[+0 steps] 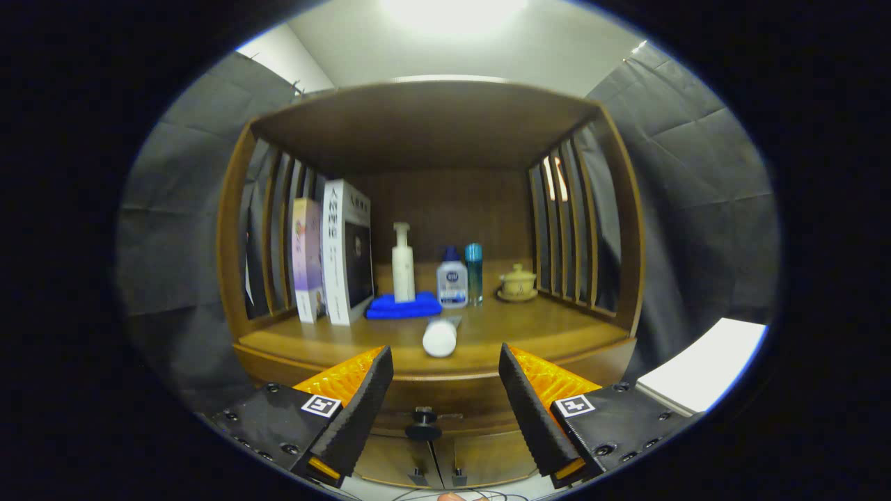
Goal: Pull open the drawer, take out the items inside it, and place them on the countertop above the cabinet.
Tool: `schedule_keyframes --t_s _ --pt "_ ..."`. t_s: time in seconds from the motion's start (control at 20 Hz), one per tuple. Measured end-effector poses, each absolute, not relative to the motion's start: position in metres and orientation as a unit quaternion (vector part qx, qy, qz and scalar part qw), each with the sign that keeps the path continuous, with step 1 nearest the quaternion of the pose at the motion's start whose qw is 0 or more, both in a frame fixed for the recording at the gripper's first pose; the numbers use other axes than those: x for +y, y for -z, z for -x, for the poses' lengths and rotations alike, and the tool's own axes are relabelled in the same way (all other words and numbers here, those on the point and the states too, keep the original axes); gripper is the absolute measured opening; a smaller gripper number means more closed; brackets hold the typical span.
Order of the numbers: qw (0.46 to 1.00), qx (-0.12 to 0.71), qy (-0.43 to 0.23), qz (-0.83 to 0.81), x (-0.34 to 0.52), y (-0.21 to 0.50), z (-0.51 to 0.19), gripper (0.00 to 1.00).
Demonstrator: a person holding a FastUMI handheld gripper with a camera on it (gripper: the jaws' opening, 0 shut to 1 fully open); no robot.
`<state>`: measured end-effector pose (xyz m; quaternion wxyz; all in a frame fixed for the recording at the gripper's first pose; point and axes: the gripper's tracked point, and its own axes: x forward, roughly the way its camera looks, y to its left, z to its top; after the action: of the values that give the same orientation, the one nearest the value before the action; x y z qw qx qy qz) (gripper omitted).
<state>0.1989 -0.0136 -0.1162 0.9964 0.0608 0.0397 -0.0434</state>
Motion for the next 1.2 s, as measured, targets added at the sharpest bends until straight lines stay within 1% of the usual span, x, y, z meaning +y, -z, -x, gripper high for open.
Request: schedule_keyframes --t_s 0.25,0.5,0.7,0.85,0.95,1.2 --pt "0.998 -0.013 0.033 -0.059 -0.034 0.041 -0.148 0.95" --pt "0.996 -0.039 0.039 -0.068 -0.056 0.004 -0.099 0.96" --pt "0.995 -0.027 0.038 -0.089 -0.063 0.004 -0.067 0.96" --pt "0.997 -0.018 0.047 -0.065 -0.071 0.006 -0.045 0.96" --pt "0.997 -0.021 0.034 -0.060 -0.063 0.005 -0.031 0.96" --pt "0.998 -0.008 0.028 -0.055 -0.064 0.013 -0.011 0.96"
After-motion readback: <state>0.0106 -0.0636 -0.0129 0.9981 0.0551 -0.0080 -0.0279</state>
